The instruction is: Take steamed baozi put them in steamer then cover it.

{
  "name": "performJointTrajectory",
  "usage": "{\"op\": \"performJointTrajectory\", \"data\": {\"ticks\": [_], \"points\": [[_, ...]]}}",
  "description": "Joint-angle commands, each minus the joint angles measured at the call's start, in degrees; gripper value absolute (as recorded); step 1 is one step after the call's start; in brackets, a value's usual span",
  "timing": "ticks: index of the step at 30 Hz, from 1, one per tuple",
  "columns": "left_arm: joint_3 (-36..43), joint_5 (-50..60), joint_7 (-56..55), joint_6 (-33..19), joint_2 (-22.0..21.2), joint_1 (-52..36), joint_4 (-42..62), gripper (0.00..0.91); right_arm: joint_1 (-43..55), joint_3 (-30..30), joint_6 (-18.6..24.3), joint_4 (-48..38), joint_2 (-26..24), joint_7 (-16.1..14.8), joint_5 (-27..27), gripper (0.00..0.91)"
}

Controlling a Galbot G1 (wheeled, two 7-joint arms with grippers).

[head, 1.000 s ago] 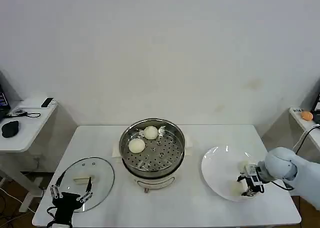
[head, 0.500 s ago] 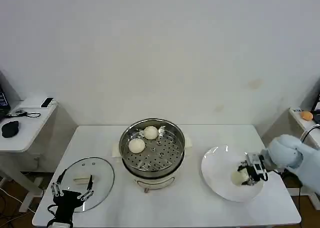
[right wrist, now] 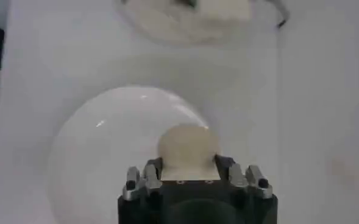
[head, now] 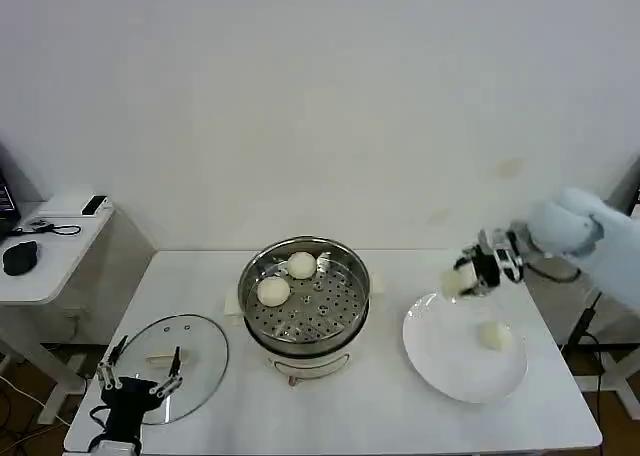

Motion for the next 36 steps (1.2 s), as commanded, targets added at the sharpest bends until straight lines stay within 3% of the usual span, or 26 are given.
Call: {"op": "performJointTrajectory", "data": {"ticks": [1, 10, 17, 22, 26, 36], "points": [[-0.5, -0.22, 0.07, 0.09, 0.17, -0.05, -0.04, 0.907, 13.47, -6.86, -0.08, -5.74, 14.22, 0.23, 4.31, 0.605], [-1.86, -0.8, 0.12, 0.17, -0.77, -0.03, -0.36, 0.907, 11.63, -6.81, -0.15, -7.42, 28.34, 0.84, 5.82, 0.605], [-3.75, -1.1, 0.14, 0.14, -1.4, 1.09, -0.87, 0.907, 6.19, -7.97, 2.05, -7.65, 34.58, 0.14, 3.8, 0.605], [-4.67, -1.25, 0.15, 0.13, -1.92, 1.61, -1.3, 0.907, 3.03, -9.43, 4.01, -7.44, 36.73, -1.46, 1.91, 0.605], [-4.56, -1.17, 0.09, 0.13, -2.63, 1.77, -1.33, 0.907, 2.1, -10.81, 8.69, -6.65, 37.45, -2.75, 0.49, 0.605], [-4.67, -1.06, 0.06, 0.03, -3.17, 2.25, -1.5, 0.907, 0.63, -11.97, 12.21, -6.38, 38.38, -3.43, -1.78, 0.605]]}}
